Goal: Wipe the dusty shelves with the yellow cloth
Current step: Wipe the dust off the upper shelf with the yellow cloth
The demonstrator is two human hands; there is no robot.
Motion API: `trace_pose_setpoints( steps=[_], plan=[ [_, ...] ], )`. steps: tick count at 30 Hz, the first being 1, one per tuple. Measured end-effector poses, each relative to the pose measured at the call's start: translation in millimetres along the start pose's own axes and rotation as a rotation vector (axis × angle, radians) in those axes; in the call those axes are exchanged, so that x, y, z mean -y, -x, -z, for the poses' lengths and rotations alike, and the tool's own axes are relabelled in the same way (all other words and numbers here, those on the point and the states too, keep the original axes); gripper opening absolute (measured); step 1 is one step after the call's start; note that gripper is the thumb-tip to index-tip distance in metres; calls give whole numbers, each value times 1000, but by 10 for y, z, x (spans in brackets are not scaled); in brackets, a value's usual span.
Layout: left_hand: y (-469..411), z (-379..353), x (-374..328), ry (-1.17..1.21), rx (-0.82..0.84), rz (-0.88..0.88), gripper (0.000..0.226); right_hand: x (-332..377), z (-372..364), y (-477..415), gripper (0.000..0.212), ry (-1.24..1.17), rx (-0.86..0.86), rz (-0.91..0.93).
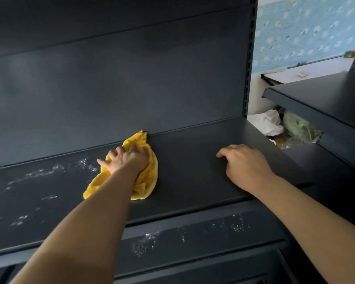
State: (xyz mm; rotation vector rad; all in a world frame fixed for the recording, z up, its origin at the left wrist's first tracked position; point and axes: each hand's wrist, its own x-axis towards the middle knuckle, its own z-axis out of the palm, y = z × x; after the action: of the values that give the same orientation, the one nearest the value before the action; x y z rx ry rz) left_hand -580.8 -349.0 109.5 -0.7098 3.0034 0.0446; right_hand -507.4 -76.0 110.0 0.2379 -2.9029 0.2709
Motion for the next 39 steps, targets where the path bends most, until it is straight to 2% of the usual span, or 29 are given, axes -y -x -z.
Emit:
trace_pose_setpoints(
  steps=[3, 8, 17, 27, 34, 39],
  plan=[
    [60, -6, 83, 35, -5, 42, 63, -104, 36, 83, 46, 15, -11, -17],
    [174, -13, 71, 118, 65, -25, 59, -321, 119, 220, 44, 17, -37, -57],
    [677, -58, -585, 102, 68, -116, 57, -539, 216, 487, 44, -52, -18, -64],
    [1330, -103, -1258, 91, 66, -385, 57, -794, 291, 796, 38, -208, -61, -38],
    [1575, -100, -998, 35, 94, -642, 64, -574, 312, 853, 37, -207, -37, 23],
    [1568, -120, -692, 20, 41, -582, 61, -190, 287, 787, 37, -151, -12, 94]
  ],
)
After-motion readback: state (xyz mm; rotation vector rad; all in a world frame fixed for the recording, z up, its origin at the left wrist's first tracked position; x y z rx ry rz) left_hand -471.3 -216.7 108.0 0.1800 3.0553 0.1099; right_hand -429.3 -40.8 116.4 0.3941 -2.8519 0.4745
